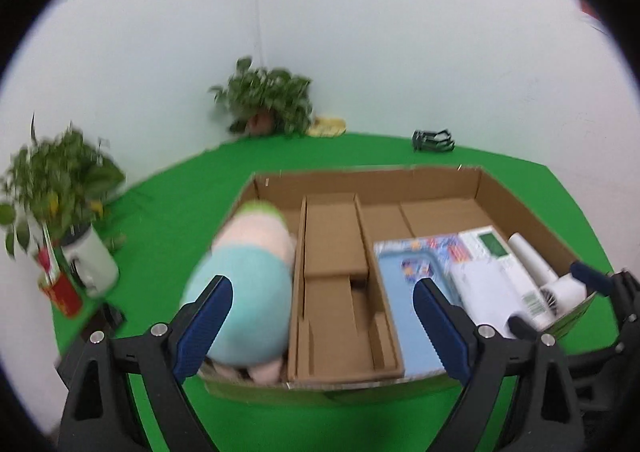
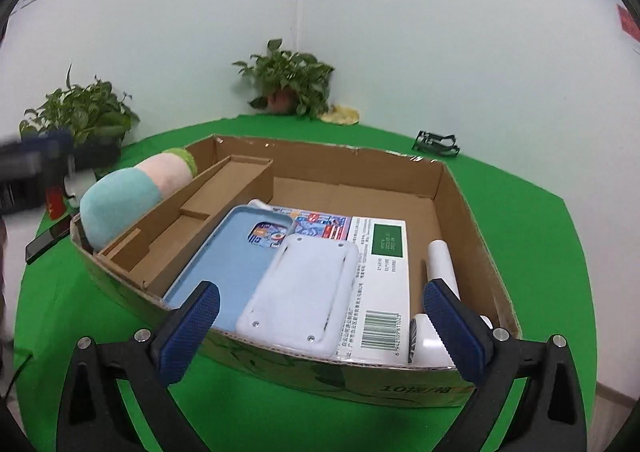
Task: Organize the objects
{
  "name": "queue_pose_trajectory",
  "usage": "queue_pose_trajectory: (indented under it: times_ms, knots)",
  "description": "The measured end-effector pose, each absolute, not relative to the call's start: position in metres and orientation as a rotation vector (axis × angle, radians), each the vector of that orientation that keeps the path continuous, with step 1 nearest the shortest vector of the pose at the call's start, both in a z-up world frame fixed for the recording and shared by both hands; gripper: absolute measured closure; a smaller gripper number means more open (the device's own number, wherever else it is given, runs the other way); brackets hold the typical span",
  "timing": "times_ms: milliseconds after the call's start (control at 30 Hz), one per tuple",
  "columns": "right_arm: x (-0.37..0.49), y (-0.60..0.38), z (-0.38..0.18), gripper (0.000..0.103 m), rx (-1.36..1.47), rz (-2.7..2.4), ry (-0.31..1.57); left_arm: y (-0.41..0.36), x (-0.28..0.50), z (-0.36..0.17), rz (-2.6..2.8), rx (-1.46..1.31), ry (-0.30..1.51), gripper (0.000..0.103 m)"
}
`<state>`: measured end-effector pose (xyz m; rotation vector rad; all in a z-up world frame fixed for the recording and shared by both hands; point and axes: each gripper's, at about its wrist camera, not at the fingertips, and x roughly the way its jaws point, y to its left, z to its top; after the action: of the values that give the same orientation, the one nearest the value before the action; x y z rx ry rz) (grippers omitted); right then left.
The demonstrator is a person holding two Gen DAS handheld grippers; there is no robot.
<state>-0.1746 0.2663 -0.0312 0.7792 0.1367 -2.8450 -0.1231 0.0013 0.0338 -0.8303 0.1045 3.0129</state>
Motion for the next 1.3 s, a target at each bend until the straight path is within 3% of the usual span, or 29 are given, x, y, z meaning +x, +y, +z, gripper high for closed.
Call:
queue_pose_trajectory:
  times_ms: [267,667,767,1300]
  knots:
    - [-0.173,0.274,-0.052,0.0,0.785,-2.951,0.065,0.015,-0.127,-0.017,3.006,-0.875,0.114,0.011]
    - [-0.179,0.27,-0.057,0.0,0.818,-2.952,0.092,0.016,-0.127,-0.022,3.003,-0.858,0.053,0.009]
    - [-0.179,0.27,-0.057,0.0,0.818,-2.949,0.088,0.015,-0.129,-0.023,3.029,-0.875,0.054,0.001]
    - [-0.178,0.265,-0.059,0.0,0.825,-2.954,0.091,0.015,-0.129,-0.024,3.033,-0.877,0.053,0.001]
